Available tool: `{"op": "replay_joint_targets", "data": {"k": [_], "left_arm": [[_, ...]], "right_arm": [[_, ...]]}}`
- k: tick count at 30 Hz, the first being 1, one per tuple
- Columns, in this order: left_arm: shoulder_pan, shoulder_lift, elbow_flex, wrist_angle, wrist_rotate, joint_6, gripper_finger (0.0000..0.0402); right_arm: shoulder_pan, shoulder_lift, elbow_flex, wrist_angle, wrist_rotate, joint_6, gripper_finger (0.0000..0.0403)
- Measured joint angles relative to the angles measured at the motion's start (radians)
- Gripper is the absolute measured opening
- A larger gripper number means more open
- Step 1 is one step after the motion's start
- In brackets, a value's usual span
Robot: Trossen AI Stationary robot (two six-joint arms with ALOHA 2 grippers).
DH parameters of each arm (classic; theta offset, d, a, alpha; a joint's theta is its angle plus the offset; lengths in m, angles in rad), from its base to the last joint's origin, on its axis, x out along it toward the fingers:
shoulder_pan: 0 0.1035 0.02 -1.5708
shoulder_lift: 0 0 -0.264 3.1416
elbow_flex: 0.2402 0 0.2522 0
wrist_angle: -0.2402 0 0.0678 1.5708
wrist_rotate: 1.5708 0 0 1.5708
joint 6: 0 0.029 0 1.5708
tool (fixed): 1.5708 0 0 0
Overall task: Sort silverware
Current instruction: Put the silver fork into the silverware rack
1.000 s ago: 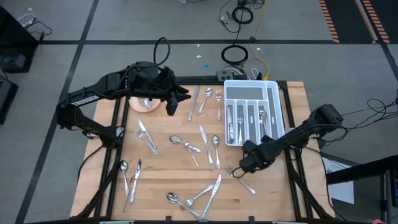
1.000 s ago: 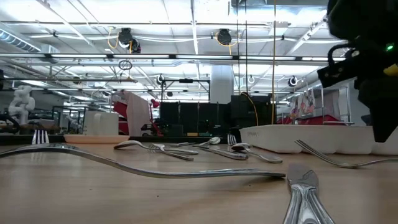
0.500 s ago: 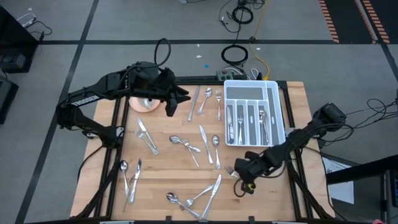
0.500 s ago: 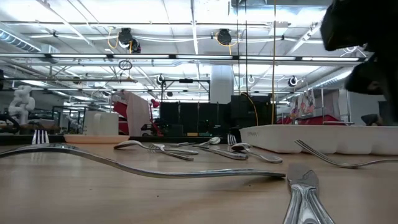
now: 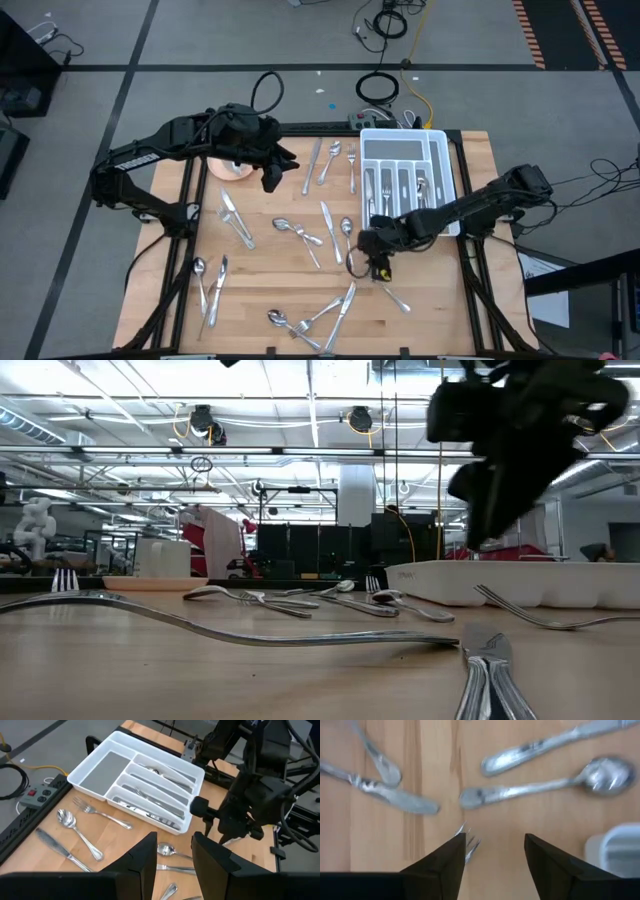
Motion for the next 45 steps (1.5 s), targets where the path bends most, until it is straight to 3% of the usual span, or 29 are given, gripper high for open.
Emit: {"op": "replay_joint_targets", "data": {"k": [15,19,26,31,36,42,45], "left_arm": [[-0.001,0.000,0.000,-0.028,0.000,0.027,0.0125],[-0.001,0.000,0.000,-0.028,0.000,0.027,0.0125],[-0.001,0.000,0.000,-0.028,0.000,0.027,0.0125],[-0.001,0.000,0.000,-0.029,0.000,0.027,0.0125],[-0.001,0.000,0.000,-0.029,-0.001,0.034,0.0125],[-0.001,0.000,0.000,-0.030,-0.001,0.035,0.0125],[-0.001,0.000,0.000,-0.029,-0.001,0.035,0.0125]], "right_arm": [[-0.025,0.017,0.004,0.064,-0.084,-0.246,0.0181],[-0.027,0.084,0.007,0.101,-0.152,-0.285,0.0181],[-0.027,0.209,0.092,0.011,-0.155,-0.364,0.0180],[-0.026,0.283,0.127,-0.040,-0.214,-0.395,0.0173],[-0.023,0.308,0.137,-0.072,-0.243,-0.421,0.0132],[-0.021,0.300,0.135,-0.090,-0.281,-0.441,0.0020],[-0.023,0.299,0.135,-0.095,-0.282,-0.440,0.0010]]}}
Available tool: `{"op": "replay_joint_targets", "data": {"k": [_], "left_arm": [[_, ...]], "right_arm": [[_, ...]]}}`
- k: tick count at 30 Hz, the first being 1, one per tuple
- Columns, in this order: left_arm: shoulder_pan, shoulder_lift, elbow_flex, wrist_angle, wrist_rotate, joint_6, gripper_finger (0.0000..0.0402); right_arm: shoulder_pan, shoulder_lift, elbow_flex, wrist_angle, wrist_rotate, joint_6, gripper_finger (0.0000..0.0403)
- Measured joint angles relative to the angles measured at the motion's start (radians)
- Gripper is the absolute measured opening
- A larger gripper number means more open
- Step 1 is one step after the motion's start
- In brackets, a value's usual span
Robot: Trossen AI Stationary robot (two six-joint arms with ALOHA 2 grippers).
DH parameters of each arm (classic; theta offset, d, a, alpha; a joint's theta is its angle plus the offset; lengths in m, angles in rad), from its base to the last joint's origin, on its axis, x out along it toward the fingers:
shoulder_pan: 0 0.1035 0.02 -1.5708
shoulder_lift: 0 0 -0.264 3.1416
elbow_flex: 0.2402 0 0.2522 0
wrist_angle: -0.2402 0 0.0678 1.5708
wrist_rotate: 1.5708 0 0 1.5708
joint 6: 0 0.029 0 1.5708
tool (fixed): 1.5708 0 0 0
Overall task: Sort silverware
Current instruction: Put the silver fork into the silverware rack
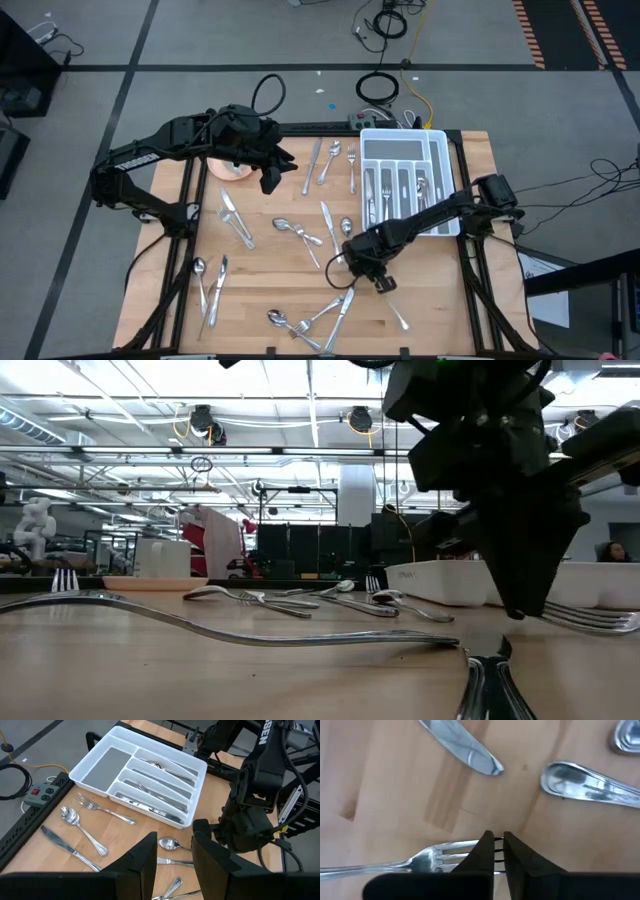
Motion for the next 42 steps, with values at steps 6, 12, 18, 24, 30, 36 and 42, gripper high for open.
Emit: {"op": "replay_joint_targets", "data": {"k": [6,12,18,24,30,36,42], "left_arm": [[0.000,0.000,0.000,0.000,-0.002,0.000,0.0125],[0.000,0.000,0.000,0.000,-0.005,0.000,0.0125],[0.000,0.000,0.000,0.000,-0.005,0.000,0.0125],[0.000,0.000,0.000,0.000,-0.005,0.000,0.0125],[0.000,0.000,0.000,0.000,-0.005,-0.002,0.0125],[0.000,0.000,0.000,0.000,-0.006,-0.008,0.0125],[0.000,0.000,0.000,0.000,-0.007,-0.010,0.0125]], "right_arm": [[0.000,-0.019,0.019,-0.024,0.036,0.026,0.0001],[-0.021,-0.113,0.078,-0.080,0.125,0.024,0.0001],[-0.076,-0.228,0.102,-0.134,0.170,0.031,0.0001],[-0.196,-0.378,0.103,-0.229,0.184,0.017,0.0001],[-0.391,-0.525,0.103,-0.325,0.179,-0.090,0.0001],[-0.650,-0.599,0.104,-0.364,0.063,-0.203,0.0001],[-0.847,-0.567,0.104,-0.364,-0.047,-0.304,0.0001]]}}
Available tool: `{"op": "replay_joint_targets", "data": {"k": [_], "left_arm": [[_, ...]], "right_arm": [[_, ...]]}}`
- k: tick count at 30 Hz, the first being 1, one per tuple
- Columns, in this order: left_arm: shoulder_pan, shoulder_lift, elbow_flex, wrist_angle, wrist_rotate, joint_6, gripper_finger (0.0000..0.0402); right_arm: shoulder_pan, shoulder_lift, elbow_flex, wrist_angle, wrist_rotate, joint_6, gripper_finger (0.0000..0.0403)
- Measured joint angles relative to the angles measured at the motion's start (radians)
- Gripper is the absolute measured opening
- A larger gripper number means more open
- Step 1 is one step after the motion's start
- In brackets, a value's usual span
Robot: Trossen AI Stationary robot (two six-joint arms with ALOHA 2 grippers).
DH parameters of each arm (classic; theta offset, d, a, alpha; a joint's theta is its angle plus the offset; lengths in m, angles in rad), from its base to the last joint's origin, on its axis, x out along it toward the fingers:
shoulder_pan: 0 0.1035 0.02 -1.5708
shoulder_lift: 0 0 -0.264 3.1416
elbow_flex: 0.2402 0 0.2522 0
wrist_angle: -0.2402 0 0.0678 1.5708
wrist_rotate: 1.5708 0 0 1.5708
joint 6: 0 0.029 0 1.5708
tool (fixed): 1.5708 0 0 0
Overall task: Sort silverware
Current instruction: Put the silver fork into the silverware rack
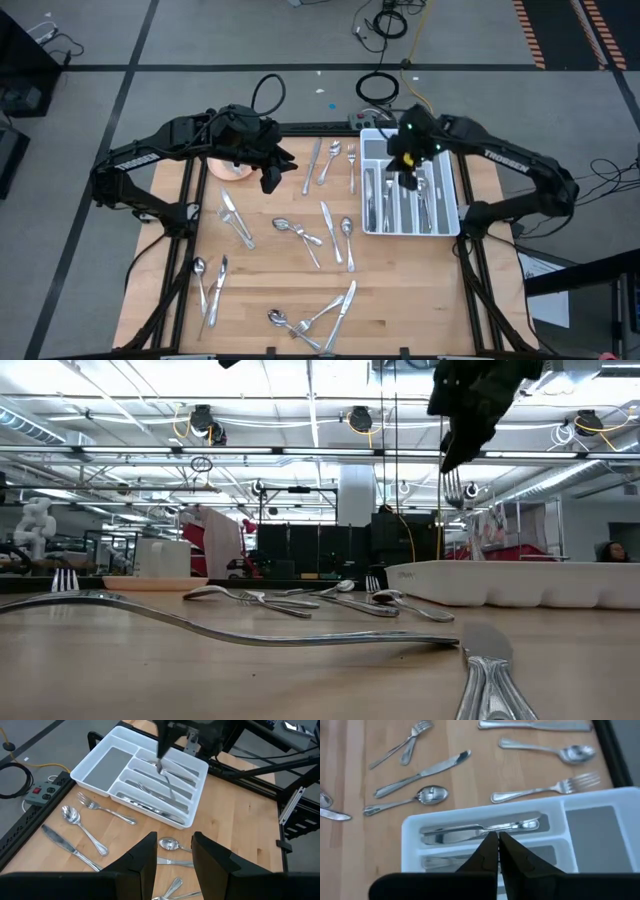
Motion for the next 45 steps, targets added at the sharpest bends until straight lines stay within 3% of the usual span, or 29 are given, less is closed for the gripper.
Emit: {"op": "replay_joint_targets", "data": {"k": [6,20,23,29,34,45], "left_arm": [[0.000,0.000,0.000,0.000,-0.006,0.000,0.0125],[0.000,0.000,0.000,-0.001,-0.041,0.003,0.0125],[0.000,0.000,0.000,-0.001,-0.057,0.004,0.0125],[0.000,0.000,0.000,-0.001,-0.088,0.010,0.0125],[0.000,0.000,0.000,-0.001,-0.088,0.007,0.0125],[0.000,0.000,0.000,-0.001,-0.089,0.001,0.0125]], "right_arm": [[-0.111,0.100,-0.013,0.001,-0.121,-0.059,0.0001],[-0.163,0.238,-0.241,0.209,-0.163,-0.080,0.0000],[-0.163,0.249,-0.250,0.251,-0.147,-0.073,0.0000],[-0.168,0.268,-0.250,0.323,-0.011,-0.069,0.0000],[-0.186,0.278,-0.250,0.343,-0.006,-0.055,0.0003],[-0.193,0.283,-0.250,0.314,-0.030,-0.044,0.0087]]}}
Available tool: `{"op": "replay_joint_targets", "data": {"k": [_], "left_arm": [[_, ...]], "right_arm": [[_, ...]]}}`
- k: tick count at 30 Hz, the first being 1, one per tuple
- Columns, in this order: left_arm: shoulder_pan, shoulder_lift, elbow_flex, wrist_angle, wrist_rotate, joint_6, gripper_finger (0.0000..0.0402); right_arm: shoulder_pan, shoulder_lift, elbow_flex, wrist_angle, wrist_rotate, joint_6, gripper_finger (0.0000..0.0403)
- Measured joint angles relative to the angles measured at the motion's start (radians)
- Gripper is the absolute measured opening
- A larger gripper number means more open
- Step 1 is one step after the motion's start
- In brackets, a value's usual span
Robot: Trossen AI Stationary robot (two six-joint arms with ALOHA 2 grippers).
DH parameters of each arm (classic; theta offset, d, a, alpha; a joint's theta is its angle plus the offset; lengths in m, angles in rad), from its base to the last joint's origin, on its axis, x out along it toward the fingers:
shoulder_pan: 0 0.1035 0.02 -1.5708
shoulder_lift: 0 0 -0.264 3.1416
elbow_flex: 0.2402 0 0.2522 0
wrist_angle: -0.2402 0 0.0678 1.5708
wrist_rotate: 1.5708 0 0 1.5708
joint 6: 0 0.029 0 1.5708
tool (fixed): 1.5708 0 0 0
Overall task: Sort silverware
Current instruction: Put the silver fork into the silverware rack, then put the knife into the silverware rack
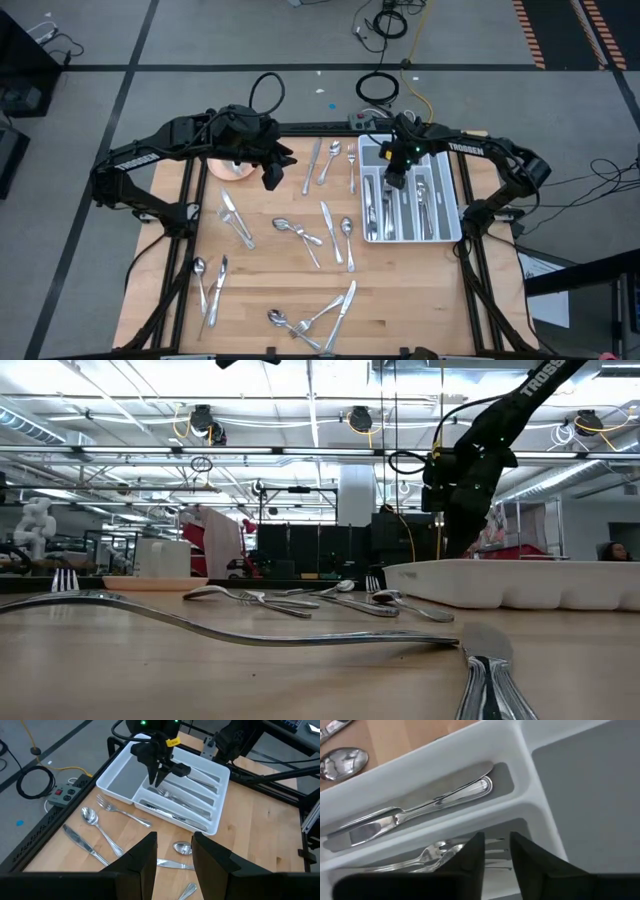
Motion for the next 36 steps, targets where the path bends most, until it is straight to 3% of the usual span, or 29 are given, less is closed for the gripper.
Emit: {"op": "replay_joint_targets", "data": {"k": [13,19,24,31,36], "left_arm": [[0.000,0.000,0.000,0.000,-0.003,0.000,0.0125],[0.009,0.000,-0.001,0.002,-0.097,0.000,0.0125],[0.089,0.031,-0.058,0.081,-0.235,-0.082,0.0125],[0.292,0.192,-0.166,0.234,-0.182,-0.217,0.0125],[0.343,0.388,-0.167,0.235,-0.180,-0.216,0.0125]], "right_arm": [[0.001,-0.075,0.022,-0.003,0.045,-0.006,0.0187],[0.001,-0.185,0.141,-0.031,0.064,0.028,0.0205],[0.006,-0.319,0.245,-0.081,0.062,0.084,0.0206],[0.007,-0.527,0.302,-0.156,0.152,0.114,0.0206],[0.007,-0.637,0.302,-0.217,0.168,0.143,0.0205]]}}
